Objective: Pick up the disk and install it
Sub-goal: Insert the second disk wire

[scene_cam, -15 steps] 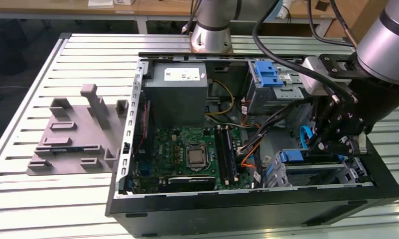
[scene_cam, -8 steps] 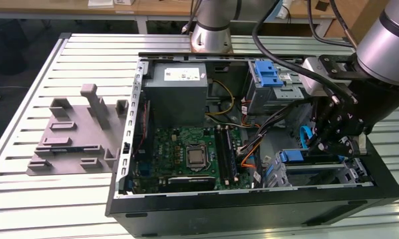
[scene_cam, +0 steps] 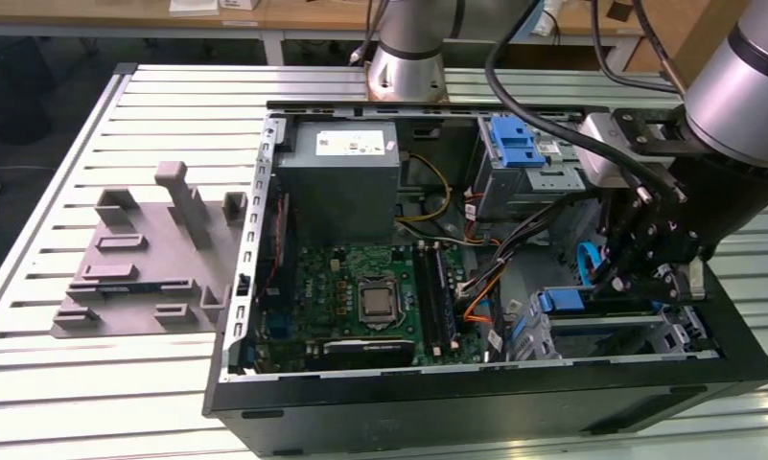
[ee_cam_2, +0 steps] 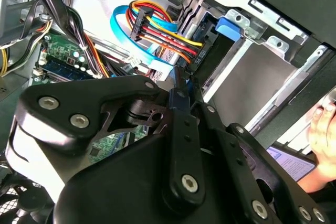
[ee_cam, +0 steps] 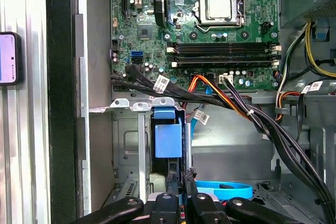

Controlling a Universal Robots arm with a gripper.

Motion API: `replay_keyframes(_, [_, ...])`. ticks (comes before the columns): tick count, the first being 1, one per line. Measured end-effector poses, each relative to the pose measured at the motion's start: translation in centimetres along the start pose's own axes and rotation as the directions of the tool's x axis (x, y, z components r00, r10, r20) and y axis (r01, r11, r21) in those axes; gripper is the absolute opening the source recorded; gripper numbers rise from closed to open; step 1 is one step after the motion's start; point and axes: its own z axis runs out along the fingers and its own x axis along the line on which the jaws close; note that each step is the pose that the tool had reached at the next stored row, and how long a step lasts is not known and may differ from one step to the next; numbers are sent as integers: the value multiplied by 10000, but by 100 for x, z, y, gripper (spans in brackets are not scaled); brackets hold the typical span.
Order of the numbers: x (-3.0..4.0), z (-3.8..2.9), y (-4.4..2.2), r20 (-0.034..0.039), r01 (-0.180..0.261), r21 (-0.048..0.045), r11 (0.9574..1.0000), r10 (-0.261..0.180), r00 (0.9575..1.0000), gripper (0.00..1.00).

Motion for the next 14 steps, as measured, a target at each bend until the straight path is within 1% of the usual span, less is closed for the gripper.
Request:
replay_keyframes(4, [3, 18, -2, -3, 0, 0, 10000, 0, 10000, 16])
replay_keyframes(14, [4, 24, -2, -1, 0, 0, 10000, 0, 10000, 16])
